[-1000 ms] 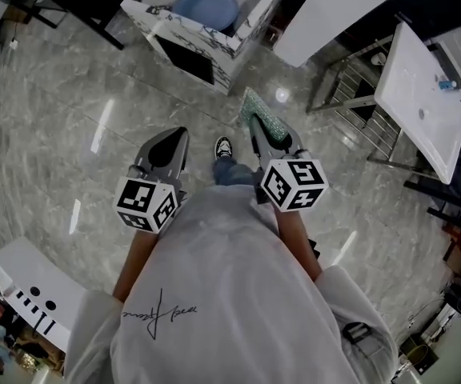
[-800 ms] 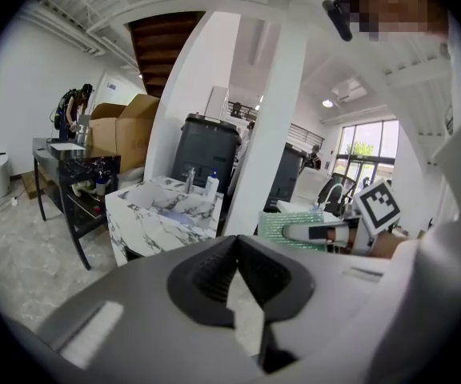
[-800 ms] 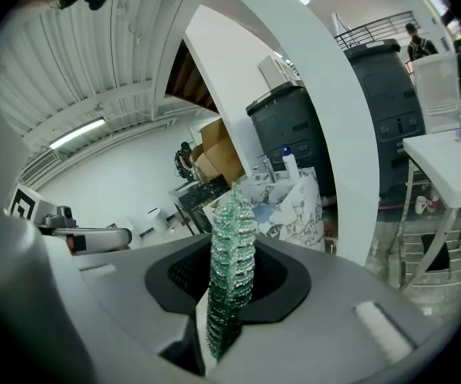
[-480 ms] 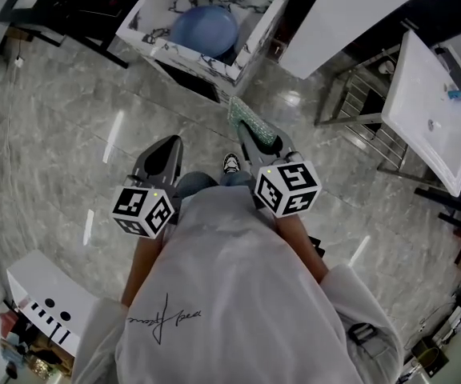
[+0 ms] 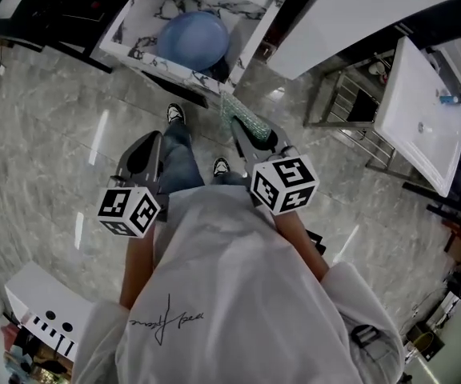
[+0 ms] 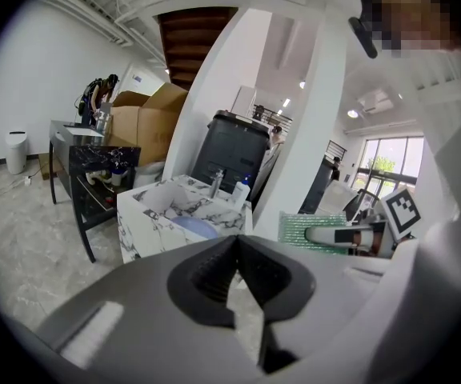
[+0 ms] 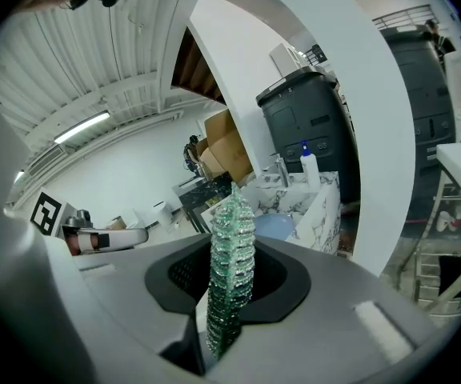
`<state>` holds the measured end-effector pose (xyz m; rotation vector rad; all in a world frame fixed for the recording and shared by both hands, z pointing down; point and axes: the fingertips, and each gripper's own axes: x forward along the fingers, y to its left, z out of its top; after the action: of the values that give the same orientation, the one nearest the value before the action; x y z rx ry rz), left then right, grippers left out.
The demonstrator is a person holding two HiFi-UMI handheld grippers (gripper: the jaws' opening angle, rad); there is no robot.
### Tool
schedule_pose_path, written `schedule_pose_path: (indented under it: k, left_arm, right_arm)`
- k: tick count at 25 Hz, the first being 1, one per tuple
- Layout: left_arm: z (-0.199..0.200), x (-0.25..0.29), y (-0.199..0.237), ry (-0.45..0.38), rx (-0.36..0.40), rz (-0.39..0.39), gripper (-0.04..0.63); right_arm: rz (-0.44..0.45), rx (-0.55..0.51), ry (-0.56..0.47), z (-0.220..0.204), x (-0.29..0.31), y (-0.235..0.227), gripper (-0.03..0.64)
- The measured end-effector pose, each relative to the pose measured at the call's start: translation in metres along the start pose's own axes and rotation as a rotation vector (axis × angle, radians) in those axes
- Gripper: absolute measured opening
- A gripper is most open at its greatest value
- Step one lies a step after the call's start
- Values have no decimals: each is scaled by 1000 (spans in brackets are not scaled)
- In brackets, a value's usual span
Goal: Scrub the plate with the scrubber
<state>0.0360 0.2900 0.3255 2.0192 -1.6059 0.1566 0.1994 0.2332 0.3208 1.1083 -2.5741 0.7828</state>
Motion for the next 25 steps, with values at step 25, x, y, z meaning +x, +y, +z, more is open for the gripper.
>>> schedule_pose_path:
  k: [25]
  left_arm:
    - [145,188,129,88,155,-250,54]
  right_arm:
    - [-214,-50,-36,111,163,-19,63]
